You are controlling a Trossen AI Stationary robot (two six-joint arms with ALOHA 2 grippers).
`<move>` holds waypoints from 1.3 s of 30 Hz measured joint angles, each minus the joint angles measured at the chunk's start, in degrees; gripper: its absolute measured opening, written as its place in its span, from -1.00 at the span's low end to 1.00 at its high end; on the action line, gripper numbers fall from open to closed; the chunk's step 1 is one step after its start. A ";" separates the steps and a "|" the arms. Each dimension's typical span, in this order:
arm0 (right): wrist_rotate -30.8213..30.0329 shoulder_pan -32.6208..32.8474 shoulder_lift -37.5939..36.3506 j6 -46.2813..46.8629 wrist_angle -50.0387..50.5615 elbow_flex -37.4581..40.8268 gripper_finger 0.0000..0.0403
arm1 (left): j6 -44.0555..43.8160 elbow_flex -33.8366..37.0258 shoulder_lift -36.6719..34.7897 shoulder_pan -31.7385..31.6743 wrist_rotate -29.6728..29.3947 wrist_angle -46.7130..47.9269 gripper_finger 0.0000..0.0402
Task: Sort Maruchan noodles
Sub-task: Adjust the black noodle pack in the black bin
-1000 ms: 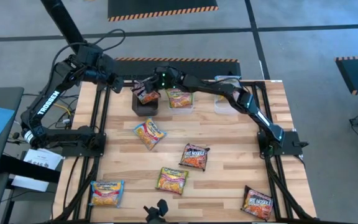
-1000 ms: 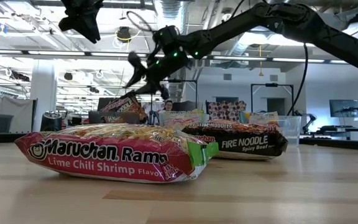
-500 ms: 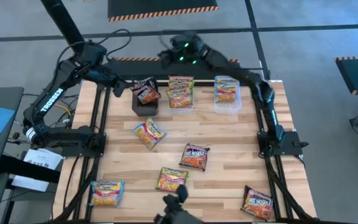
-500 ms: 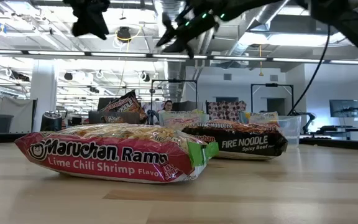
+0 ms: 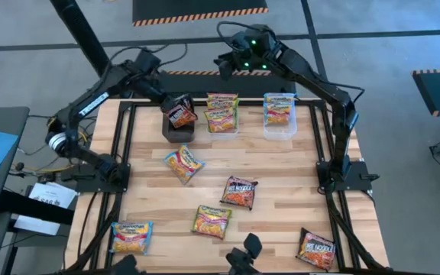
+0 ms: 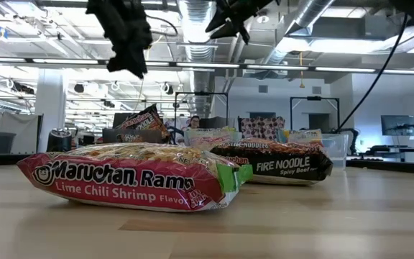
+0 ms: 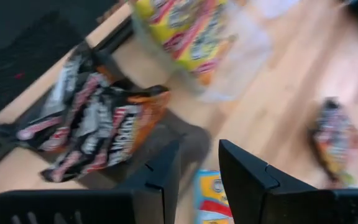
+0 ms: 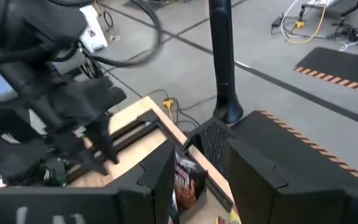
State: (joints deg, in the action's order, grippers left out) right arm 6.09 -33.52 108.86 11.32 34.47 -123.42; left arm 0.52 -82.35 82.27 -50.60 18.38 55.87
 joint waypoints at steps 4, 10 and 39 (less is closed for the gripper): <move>-0.07 -0.17 0.00 -2.15 1.90 0.07 -0.20 | -0.12 0.02 4.39 1.97 -8.50 -0.71 -0.52; -0.13 -0.86 0.13 -2.85 2.02 0.07 -0.20 | -0.23 0.02 9.72 4.22 -8.60 -3.03 -0.52; -0.13 -2.36 0.17 -2.88 8.51 0.07 -0.20 | -1.65 2.46 19.16 8.03 -15.32 -10.64 -0.52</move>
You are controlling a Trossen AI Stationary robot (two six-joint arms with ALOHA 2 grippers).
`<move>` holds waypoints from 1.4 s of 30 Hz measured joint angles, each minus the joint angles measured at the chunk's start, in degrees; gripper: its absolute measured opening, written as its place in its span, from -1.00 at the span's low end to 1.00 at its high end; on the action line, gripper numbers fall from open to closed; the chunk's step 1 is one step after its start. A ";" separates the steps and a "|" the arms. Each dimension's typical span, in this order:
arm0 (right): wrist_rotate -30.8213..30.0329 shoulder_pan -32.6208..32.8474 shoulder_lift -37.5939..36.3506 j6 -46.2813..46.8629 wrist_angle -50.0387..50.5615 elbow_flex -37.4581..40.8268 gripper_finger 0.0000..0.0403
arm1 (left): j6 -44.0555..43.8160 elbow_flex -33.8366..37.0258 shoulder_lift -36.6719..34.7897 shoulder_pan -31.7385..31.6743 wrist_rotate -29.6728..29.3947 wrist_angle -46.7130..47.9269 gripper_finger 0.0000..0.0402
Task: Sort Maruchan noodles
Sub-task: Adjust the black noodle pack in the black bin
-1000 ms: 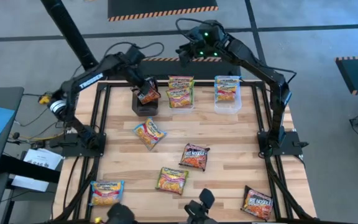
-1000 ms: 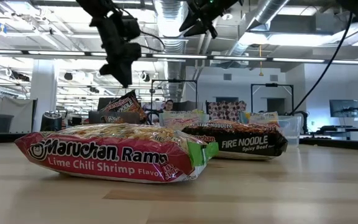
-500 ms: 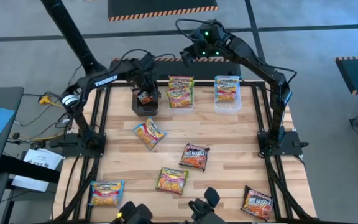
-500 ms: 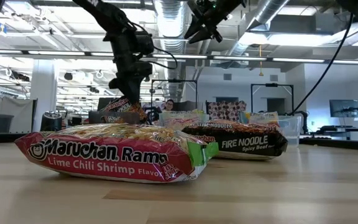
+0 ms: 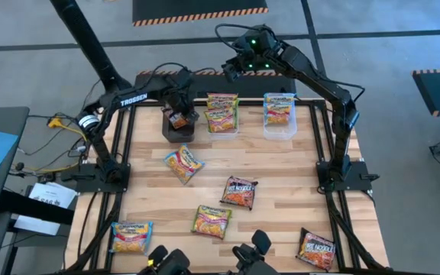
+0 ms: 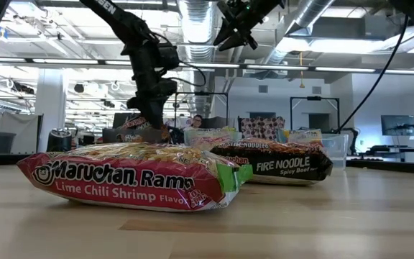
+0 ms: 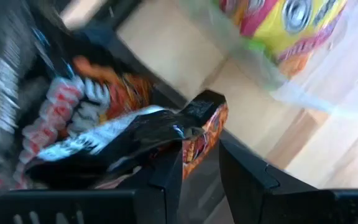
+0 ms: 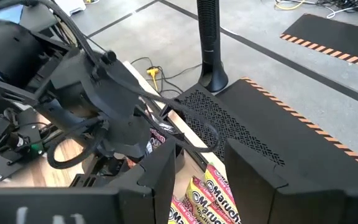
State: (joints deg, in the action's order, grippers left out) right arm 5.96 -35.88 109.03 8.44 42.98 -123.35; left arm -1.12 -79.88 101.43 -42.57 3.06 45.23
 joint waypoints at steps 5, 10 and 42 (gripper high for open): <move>0.00 0.00 0.02 -0.09 -0.13 0.00 -0.20 | -0.82 4.02 -0.05 0.02 0.14 -0.52 -0.52; 0.00 0.00 0.02 -0.10 -0.13 0.00 -0.20 | -1.11 7.08 -0.04 0.00 0.13 -1.96 -0.52; 0.02 0.60 0.02 0.60 -0.10 0.00 -0.20 | -0.67 9.67 -1.68 0.22 -0.69 -4.91 -0.52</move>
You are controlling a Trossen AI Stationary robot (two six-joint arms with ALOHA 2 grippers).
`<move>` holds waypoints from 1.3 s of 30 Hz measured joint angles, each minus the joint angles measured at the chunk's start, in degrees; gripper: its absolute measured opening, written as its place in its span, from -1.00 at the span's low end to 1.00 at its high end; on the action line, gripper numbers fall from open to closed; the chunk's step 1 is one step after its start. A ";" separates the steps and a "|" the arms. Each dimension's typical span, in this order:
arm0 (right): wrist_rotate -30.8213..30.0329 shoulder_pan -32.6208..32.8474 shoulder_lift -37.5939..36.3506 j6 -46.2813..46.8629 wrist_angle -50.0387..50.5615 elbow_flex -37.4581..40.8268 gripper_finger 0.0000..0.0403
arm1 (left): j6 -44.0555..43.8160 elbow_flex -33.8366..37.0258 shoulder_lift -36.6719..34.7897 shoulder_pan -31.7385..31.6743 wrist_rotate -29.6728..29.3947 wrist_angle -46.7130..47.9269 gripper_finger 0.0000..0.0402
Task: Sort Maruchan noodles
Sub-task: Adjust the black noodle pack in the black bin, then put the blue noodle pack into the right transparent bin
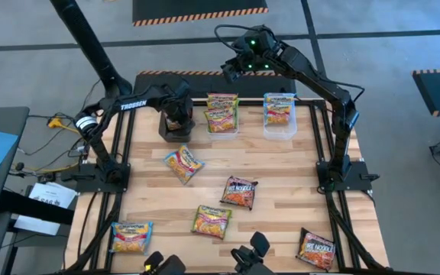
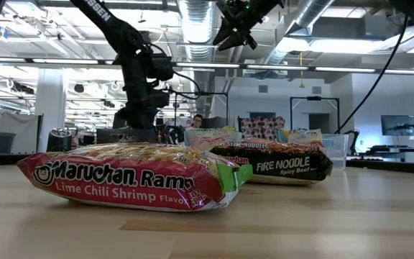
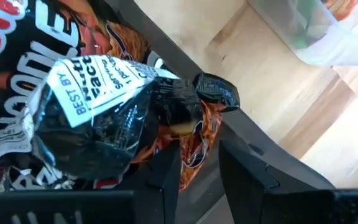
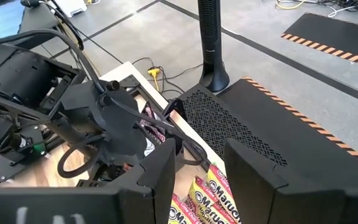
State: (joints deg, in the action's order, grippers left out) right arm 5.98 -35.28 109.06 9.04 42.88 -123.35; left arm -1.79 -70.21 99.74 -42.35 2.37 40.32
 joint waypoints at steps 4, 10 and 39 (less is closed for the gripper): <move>0.00 0.17 0.02 0.09 0.04 0.00 -0.20 | 1.15 -1.29 0.00 0.00 0.21 2.27 -0.52; 1.02 0.63 -0.81 0.08 1.23 0.00 -0.20 | 2.38 -4.36 -2.19 0.00 2.37 6.14 -0.52; 2.97 12.38 -6.67 2.15 33.20 -0.02 -0.20 | 0.60 -5.03 -29.25 8.28 15.18 15.53 -0.52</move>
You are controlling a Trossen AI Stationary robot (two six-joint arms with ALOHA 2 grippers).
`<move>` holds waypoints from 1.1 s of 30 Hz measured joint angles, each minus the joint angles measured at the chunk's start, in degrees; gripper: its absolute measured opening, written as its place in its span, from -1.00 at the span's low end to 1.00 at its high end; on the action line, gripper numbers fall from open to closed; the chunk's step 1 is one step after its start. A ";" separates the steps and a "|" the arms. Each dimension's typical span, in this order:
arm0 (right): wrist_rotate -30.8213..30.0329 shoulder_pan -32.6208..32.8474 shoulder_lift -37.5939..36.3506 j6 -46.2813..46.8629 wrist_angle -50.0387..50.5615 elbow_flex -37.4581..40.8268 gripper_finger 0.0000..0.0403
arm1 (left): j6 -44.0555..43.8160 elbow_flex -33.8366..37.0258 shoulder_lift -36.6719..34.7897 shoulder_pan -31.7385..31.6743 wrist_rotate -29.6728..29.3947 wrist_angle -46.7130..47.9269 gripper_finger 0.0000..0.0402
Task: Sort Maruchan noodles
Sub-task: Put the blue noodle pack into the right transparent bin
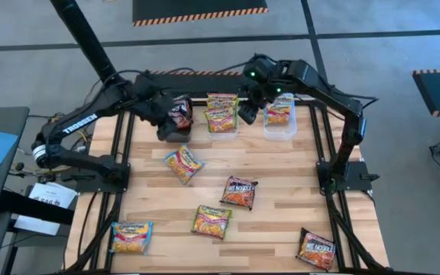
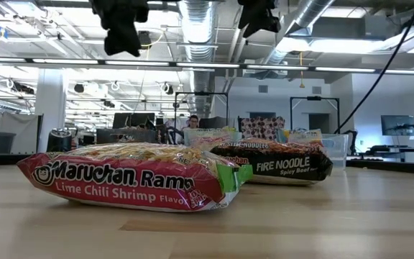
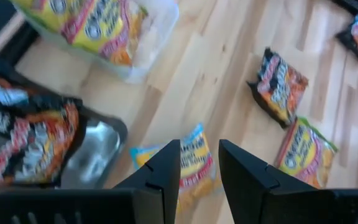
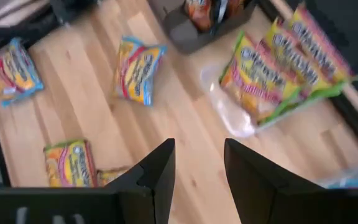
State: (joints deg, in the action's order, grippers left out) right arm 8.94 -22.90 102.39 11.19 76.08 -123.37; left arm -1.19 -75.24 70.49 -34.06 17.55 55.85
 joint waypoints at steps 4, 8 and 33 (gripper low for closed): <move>-0.01 1.65 0.00 0.84 5.97 0.00 -0.20 | -0.31 0.00 -1.19 0.00 0.03 4.09 -0.52; -0.02 3.69 0.00 1.01 12.35 0.00 -0.20 | -0.57 0.00 -1.24 0.16 0.12 6.97 -0.52; 3.52 21.08 -0.04 5.46 13.92 0.02 -0.02 | -7.25 0.02 -3.14 7.44 9.73 11.21 -0.52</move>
State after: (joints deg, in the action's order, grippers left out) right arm 12.46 -1.82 102.35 16.65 90.00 -123.35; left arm -8.44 -75.22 67.35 -26.62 27.28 67.07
